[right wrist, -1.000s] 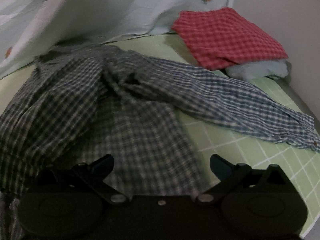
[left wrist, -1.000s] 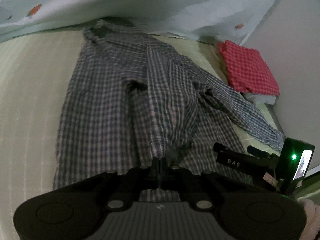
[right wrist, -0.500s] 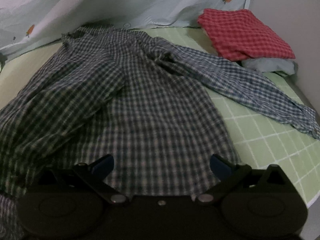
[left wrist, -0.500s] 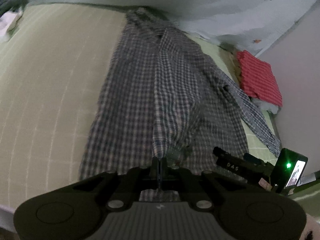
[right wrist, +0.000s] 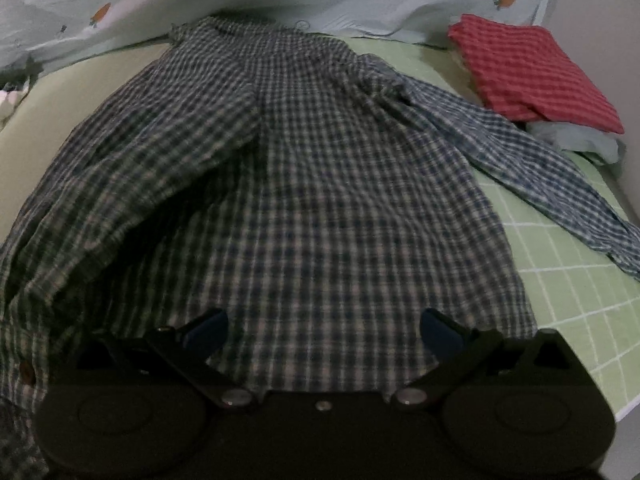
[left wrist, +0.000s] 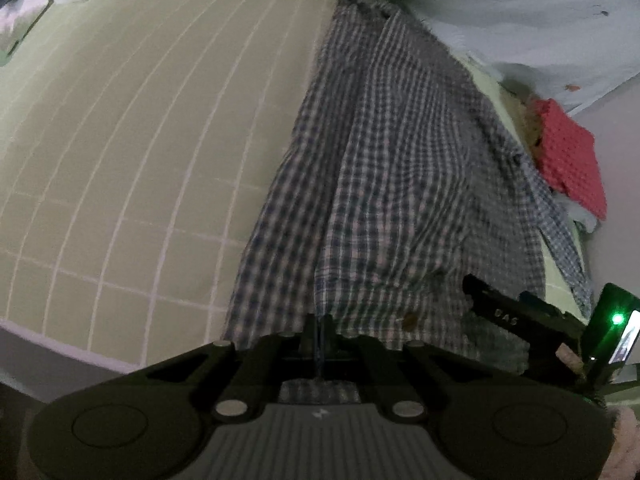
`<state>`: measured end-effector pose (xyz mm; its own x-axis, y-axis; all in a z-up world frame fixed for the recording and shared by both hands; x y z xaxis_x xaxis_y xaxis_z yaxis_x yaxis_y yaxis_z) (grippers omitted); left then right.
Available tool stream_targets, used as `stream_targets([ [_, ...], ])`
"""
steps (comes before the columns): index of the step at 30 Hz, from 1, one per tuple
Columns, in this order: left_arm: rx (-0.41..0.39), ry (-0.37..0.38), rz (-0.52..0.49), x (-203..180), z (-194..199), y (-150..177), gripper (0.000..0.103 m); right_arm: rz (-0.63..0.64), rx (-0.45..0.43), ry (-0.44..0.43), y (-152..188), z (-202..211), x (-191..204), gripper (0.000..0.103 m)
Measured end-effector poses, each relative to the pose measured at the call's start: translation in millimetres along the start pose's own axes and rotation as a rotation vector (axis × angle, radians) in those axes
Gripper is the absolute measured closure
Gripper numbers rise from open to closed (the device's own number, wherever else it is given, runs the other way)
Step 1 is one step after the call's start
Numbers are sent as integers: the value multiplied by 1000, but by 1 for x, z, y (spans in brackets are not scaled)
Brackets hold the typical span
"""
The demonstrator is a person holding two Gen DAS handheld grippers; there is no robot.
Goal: Fold clothes
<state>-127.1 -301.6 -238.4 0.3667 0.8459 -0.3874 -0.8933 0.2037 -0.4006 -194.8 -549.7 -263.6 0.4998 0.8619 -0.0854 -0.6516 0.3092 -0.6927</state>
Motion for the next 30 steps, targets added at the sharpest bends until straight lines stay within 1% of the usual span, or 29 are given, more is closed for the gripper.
stream_targets([
  [6,38,-21,31,15,-12,8,102,-20,-2,-12,3,-1,-2,0],
  [10,37,-25,26,13,-13,1,99,-42,9,-32,4,-4,-4,0],
  [12,4,-34,1,9,-7,-10,91,-54,21,-56,4,-6,-4,0],
  [14,-44,-35,-30,4,1,-23,78,-47,31,-73,3,-7,-3,0],
  [15,-71,-33,-44,1,5,-30,75,-40,35,-81,3,-8,-3,0],
  [16,-97,-31,-55,-3,8,-36,66,-34,39,-90,2,-9,-2,0],
  [17,-131,-33,-65,-6,13,-44,55,-29,42,-99,1,-9,-2,0],
  [18,-165,-34,-76,-9,17,-51,50,-24,43,-107,1,-9,-2,0],
  [20,-220,-33,-99,-19,22,-62,36,-22,45,-117,-2,-10,-4,0],
  [21,-246,-34,-112,-25,24,-67,34,-30,42,-116,-3,-10,-8,0],
  [22,-272,-36,-126,-31,26,-72,29,-40,35,-114,-6,-11,-12,0],
  [23,-288,-39,-136,-36,25,-76,22,-49,27,-104,-9,-12,-18,0],
  [25,-319,-46,-157,-47,24,-82,15,-64,9,-74,-14,-14,-33,0],
  [26,-335,-49,-168,-52,23,-85,13,-72,0,-60,-16,-15,-40,0],
  [30,-321,-76,-201,-67,8,-96,12,-136,-18,-15,-23,-22,-75,0],
])
Point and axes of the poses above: each gripper's, at about its wrist camera, not at the fingertips, and z roughly against the way its jaws point, x to its left, y to its underside, the point moved 10 cm from there along -z, roughly the way its jaws point, and after that the axes turned 8 degrees about -x, right-handed, at the moved point
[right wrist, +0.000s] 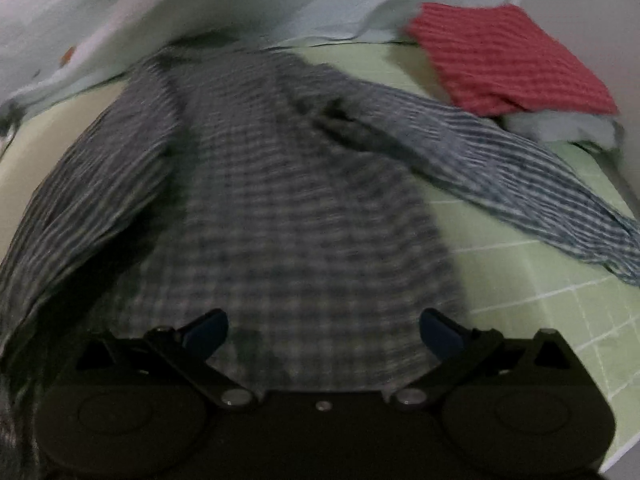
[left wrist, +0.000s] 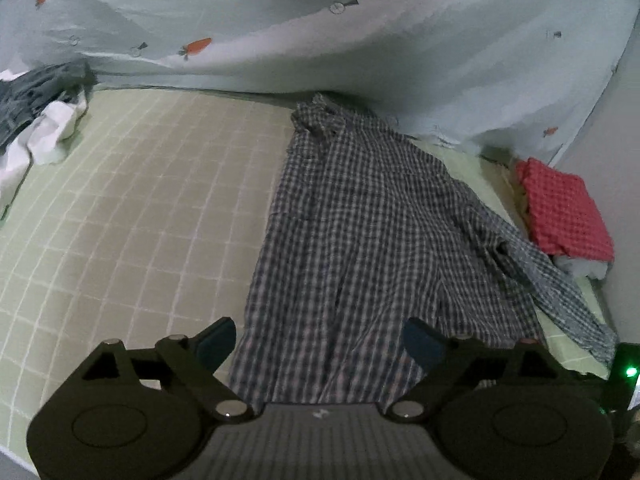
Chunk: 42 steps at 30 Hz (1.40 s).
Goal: Fold clothes
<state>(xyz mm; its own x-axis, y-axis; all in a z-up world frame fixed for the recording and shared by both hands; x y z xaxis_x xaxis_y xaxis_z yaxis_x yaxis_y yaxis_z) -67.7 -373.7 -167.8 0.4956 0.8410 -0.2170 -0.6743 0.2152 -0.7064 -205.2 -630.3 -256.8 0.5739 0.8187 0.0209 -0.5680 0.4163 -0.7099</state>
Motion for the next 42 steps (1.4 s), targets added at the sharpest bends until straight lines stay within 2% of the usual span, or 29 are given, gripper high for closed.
stream_targets([
  [4,4,-32,16,-3,-20,-13,11,-104,-10,82,-9,-12,-50,0],
  [8,-4,-45,39,-8,-47,-34,11,-278,-18,193,-19,-28,-112,0],
  [12,-5,-58,24,-14,-74,-56,11,-398,-35,340,-30,-45,-175,0],
  [17,42,-78,15,-15,-109,-70,11,-485,-63,474,-41,-58,-237,0],
  [21,112,-95,-35,-15,-129,-58,11,-529,-99,566,-43,-62,-269,0],
  [24,158,-100,-38,-13,-138,-49,11,-599,-129,588,-44,-60,-286,0],
  [29,169,-88,-51,-17,-143,-45,11,-769,-212,550,-45,-49,-305,0],
  [31,174,-76,-48,-20,-143,-45,11,-750,-201,558,-45,-51,-304,0],
  [33,176,-69,-49,-25,-143,-44,11,-678,-168,570,-46,-55,-298,2],
  [34,171,-64,-55,-26,-140,-44,11,-626,-149,580,-47,-56,-294,14],
  [35,162,-60,-59,-28,-138,-46,11,-574,-138,584,-48,-57,-289,33],
  [36,153,-57,-62,-30,-135,-47,11,-526,-135,576,-51,-58,-284,42],
  [39,134,-56,-55,-29,-126,-47,11,-394,-127,533,-58,-59,-268,87],
  [42,119,-50,-29,-27,-117,-46,11,-270,-146,508,-70,-53,-247,95],
])
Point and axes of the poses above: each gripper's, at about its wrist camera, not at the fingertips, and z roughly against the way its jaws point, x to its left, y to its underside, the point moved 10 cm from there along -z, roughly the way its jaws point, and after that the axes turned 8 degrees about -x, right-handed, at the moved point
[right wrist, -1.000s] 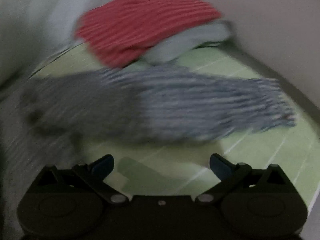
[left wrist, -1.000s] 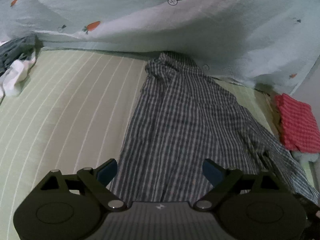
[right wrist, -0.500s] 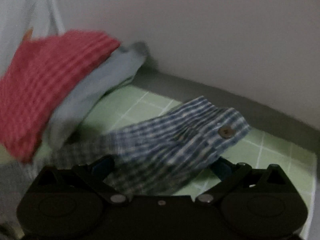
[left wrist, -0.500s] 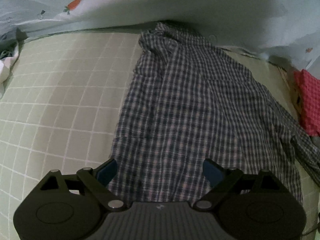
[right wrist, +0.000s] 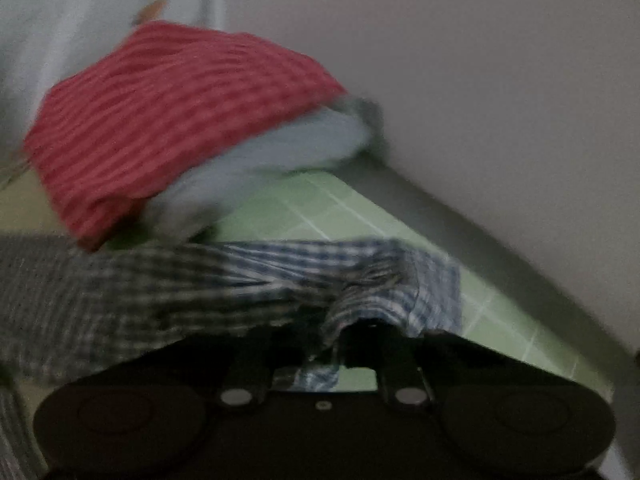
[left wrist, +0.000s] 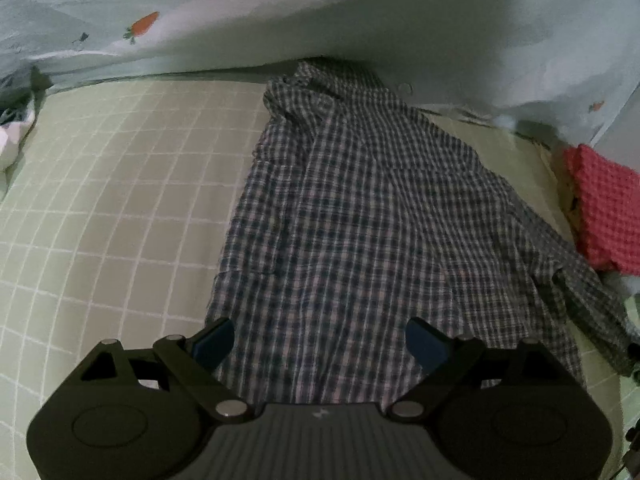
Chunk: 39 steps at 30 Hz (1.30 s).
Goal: Fold clothes
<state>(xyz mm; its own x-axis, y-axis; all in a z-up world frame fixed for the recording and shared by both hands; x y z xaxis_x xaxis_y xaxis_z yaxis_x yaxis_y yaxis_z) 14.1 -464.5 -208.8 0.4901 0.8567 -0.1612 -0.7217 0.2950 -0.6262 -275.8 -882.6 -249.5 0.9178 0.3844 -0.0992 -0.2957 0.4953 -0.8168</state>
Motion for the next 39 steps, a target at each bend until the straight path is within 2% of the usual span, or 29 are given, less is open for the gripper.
stream_targets([
  [3,-16,10,27,3,8,2,11,35,-72,-56,-15,21,22,96],
  [6,-33,16,41,6,14,1,11,60,-141,-172,-37,47,64,96],
  [9,-54,19,52,10,21,-1,11,126,-208,-359,-55,83,132,97],
  [13,-81,11,68,18,28,-6,11,201,-251,-641,-51,139,227,95],
  [15,-97,4,77,21,34,-8,10,260,-227,-743,-36,159,267,82],
  [16,-102,1,79,23,36,-9,10,291,-208,-775,-28,166,281,60],
  [17,-108,-1,81,25,38,-9,10,314,-198,-794,-22,171,289,44],
  [18,-113,-4,80,26,40,-9,10,332,-195,-810,-16,175,293,34],
  [21,-117,-17,84,29,43,-7,10,349,-193,-790,-11,171,285,16],
  [24,-103,-14,94,28,39,-5,11,317,-175,-717,-13,154,260,12],
  [26,-92,0,88,21,33,-6,11,292,-157,-651,-12,142,238,5],
  [32,-60,50,-31,-17,16,-13,11,216,-52,-427,13,97,164,2],
  [36,-39,103,-131,-47,2,-19,11,110,35,-321,31,68,122,1],
  [39,-51,124,-199,-68,-9,-26,11,53,62,-270,33,47,106,1],
])
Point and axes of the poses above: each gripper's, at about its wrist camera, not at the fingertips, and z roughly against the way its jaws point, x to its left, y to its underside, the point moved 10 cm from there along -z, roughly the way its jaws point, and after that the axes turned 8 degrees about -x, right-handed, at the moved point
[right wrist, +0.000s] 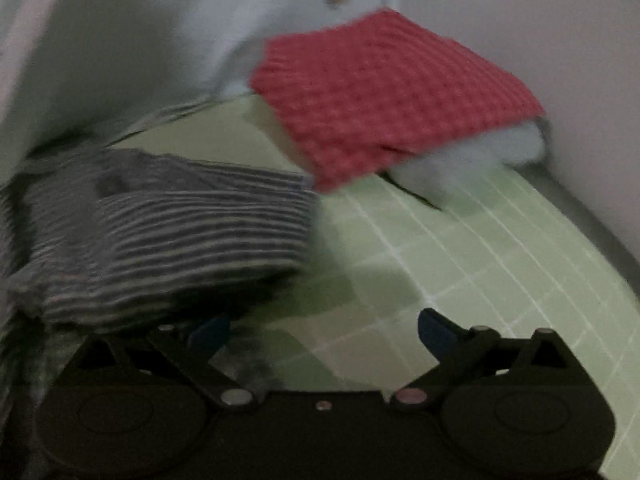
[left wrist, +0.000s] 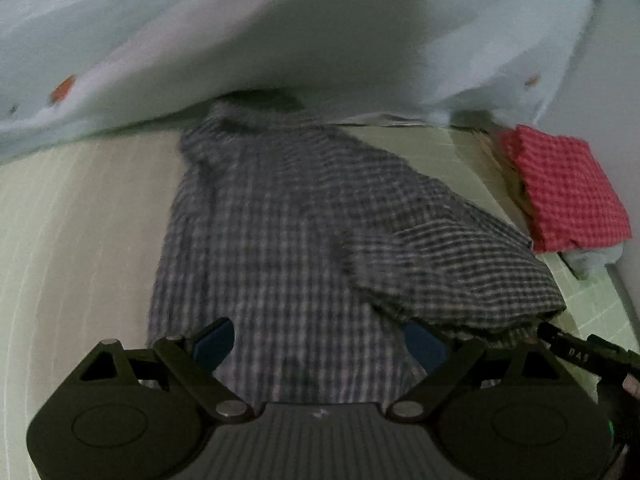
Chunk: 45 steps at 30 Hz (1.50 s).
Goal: Fold clothes
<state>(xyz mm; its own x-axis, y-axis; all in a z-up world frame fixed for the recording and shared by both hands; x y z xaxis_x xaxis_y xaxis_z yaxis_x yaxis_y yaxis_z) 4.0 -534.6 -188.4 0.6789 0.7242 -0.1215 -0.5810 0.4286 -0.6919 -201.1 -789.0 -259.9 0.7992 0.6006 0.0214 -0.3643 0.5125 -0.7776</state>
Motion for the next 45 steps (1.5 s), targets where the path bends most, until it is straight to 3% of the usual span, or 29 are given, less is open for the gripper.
stream_targets([
  [3,10,57,-44,-19,-21,-10,15,-15,4,29,-2,-13,-14,1],
  [8,22,93,-100,-45,-63,-24,37,-11,36,46,2,-32,-16,0],
  [13,46,79,-92,-54,-96,-29,35,-3,18,46,2,-35,-14,0],
  [16,98,70,-76,-50,-115,-22,29,-9,8,49,2,-34,-14,0],
  [19,131,99,-39,-48,-124,-16,32,-15,2,55,2,-35,-14,0],
  [21,139,134,5,-47,-126,-14,51,-17,-3,57,1,-36,-14,0],
  [22,147,133,16,-46,-127,-13,74,-16,-7,57,1,-36,-14,0],
  [25,146,159,45,-46,-124,-16,89,-15,-1,59,1,-36,-14,0],
  [29,69,160,22,-48,-103,-34,92,23,7,62,-1,-31,-9,0],
  [36,-167,153,14,-32,-38,-98,93,96,-23,12,-9,-12,19,0],
  [41,-333,54,71,27,6,-143,93,150,-46,-71,-13,5,56,0],
  [45,-460,-89,170,107,41,-173,93,204,-52,-143,-12,19,90,0],
])
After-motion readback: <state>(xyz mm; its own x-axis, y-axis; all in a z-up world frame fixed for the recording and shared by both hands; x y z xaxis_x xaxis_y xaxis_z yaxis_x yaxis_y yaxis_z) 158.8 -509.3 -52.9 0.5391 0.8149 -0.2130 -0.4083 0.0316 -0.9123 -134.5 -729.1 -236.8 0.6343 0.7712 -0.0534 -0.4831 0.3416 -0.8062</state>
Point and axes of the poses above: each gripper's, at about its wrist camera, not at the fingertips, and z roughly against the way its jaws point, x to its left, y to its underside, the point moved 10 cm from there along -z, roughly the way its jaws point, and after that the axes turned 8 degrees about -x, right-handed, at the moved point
